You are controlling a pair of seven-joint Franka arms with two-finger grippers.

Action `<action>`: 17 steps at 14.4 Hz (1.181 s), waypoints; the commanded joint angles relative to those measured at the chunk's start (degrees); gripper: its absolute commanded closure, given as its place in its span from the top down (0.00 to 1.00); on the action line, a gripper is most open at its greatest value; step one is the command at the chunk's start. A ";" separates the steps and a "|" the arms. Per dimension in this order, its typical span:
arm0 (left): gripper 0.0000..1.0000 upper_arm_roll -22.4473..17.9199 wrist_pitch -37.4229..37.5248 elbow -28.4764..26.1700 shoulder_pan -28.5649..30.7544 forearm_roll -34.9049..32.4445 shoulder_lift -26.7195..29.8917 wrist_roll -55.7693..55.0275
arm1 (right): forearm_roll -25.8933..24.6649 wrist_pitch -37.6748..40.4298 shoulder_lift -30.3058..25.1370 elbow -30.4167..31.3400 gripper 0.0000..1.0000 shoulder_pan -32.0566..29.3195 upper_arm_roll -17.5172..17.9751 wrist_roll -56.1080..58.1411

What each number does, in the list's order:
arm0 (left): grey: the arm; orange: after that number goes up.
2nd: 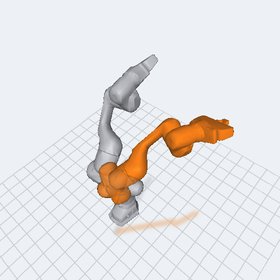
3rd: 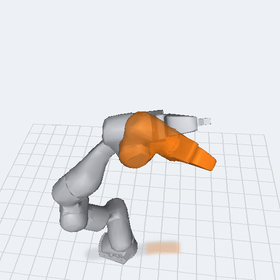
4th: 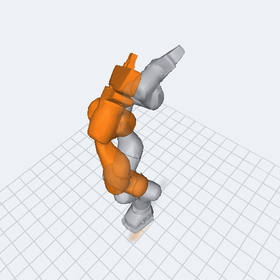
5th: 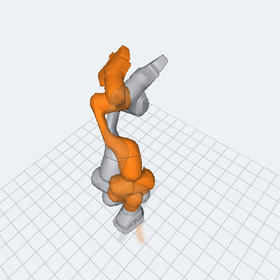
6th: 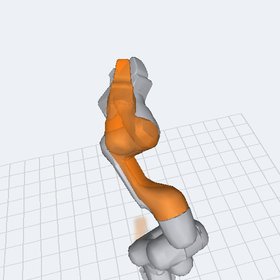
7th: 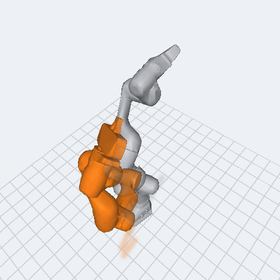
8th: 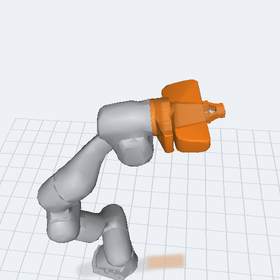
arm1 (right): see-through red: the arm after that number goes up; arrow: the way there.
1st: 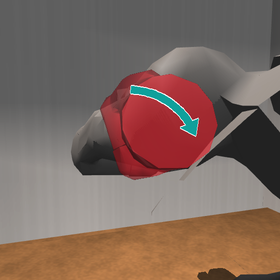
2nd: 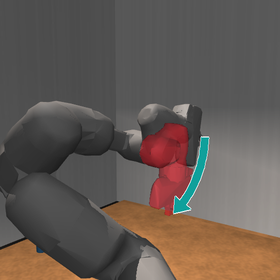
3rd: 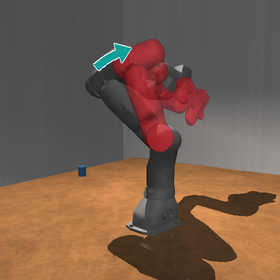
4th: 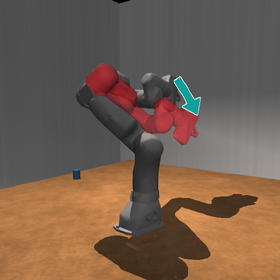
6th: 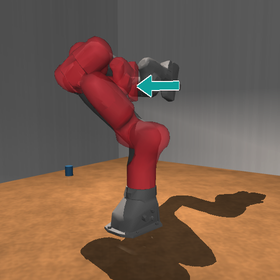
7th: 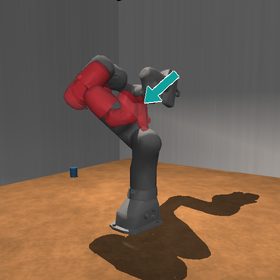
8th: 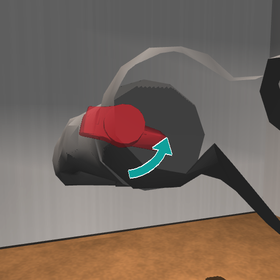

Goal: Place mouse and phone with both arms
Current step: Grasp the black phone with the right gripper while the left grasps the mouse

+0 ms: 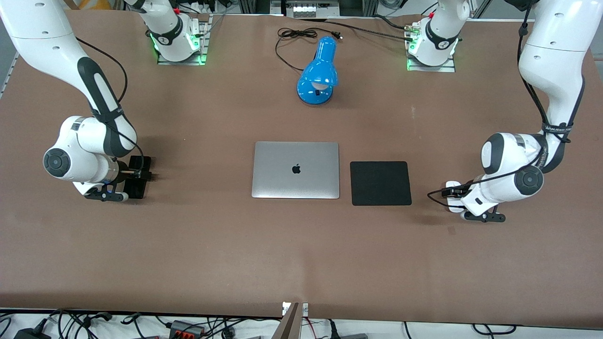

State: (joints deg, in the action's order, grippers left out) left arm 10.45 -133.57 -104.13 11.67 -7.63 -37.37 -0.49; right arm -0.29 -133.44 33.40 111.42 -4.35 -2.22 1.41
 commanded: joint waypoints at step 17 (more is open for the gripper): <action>0.08 1.94 16.15 5.52 -8.67 -0.82 4.32 -3.54 | 0.81 7.23 -6.42 -4.72 0.27 9.51 0.81 0.72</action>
State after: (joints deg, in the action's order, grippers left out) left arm 12.21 -121.00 -99.04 6.25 -7.64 -34.78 -1.30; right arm -0.22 -127.45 28.44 107.00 1.09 -1.17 2.99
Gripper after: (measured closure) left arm 0.383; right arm 0.207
